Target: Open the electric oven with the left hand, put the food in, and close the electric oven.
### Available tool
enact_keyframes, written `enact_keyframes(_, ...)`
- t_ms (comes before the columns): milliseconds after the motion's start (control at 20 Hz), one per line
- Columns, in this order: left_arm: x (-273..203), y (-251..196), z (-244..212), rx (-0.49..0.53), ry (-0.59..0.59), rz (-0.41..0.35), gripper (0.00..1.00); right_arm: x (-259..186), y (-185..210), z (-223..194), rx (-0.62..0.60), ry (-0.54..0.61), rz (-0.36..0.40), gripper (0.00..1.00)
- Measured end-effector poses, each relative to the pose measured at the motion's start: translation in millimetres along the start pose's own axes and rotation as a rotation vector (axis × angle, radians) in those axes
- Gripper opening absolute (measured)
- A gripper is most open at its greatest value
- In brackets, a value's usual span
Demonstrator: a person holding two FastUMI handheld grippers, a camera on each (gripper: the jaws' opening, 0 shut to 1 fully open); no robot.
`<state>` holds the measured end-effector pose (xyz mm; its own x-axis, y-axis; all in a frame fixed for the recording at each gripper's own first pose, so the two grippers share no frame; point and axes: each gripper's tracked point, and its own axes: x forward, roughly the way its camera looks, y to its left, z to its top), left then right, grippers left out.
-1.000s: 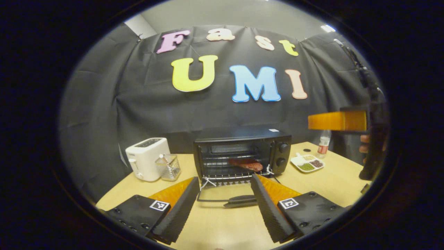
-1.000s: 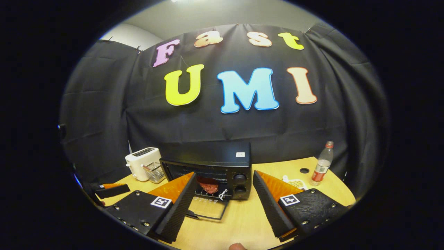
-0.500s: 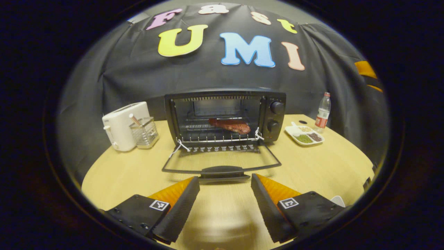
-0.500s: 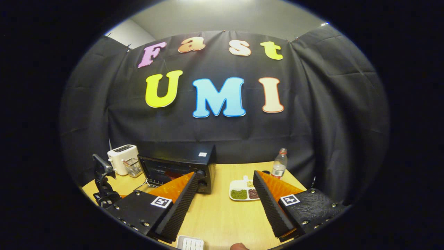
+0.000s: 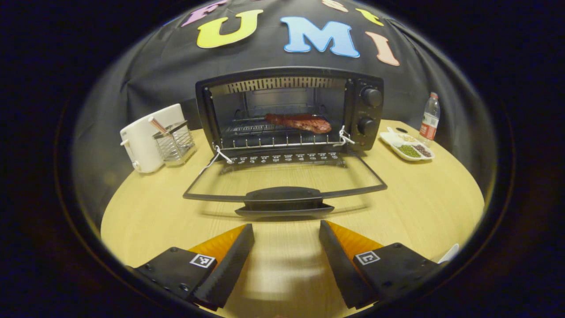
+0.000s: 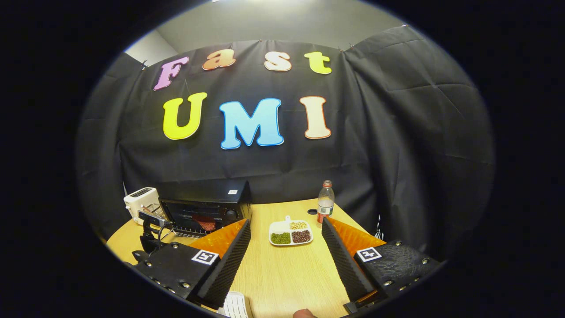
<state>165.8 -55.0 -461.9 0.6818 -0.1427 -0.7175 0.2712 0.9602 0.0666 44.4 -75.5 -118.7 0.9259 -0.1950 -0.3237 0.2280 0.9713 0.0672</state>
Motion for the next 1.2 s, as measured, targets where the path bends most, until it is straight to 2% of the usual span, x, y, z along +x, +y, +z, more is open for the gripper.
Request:
enact_keyframes(50, 5.3, -0.6, 3.7, 0.004, -0.02, 0.001, 0.95, 0.0, -1.4, 0.7, 0.005, 0.0, -0.002, 0.98)
enact_keyframes(200, 8.6, -0.7, 4.8, 0.002, -0.019, -0.003, 0.95, 2.2, -7.5, 0.6, 0.019, 0.003, -0.013, 0.98)
enact_keyframes(300, 8.6, -0.6, 6.7, 0.023, -0.019, -0.005, 1.0, 4.1, -8.3, 1.6, 0.035, 0.003, -0.013, 0.98)
enact_keyframes(500, -6.2, -0.1, 24.7, 0.042, -0.067, 0.002, 0.98, 8.7, -1.0, 2.1, 0.026, -0.004, 0.009, 0.98)
enact_keyframes(650, -18.9, 2.9, 55.0, 0.067, -0.14, -0.003, 0.98, 10.2, 8.6, 0.8, 0.02, -0.002, 0.04, 0.98)
enact_keyframes(950, -29.3, 9.7, 122.2, 0.043, -0.27, 0.008, 1.0, 19.0, 23.4, 1.2, 0.029, -0.002, 0.077, 0.98)
enact_keyframes(1050, -25.4, 11.7, 148.9, 0.041, -0.318, 0.005, 0.94, 19.9, 23.6, 3.0, 0.026, -0.004, 0.075, 0.98)
enact_keyframes(1100, -24.6, 10.7, 163.6, 0.045, -0.328, 0.009, 1.0, 20.8, 23.5, 3.1, 0.027, -0.004, 0.073, 0.98)
enact_keyframes(1200, -15.7, 13.3, 185.0, 0.047, -0.354, 0.011, 1.0, 22.7, 23.0, 3.0, 0.028, -0.002, 0.067, 0.98)
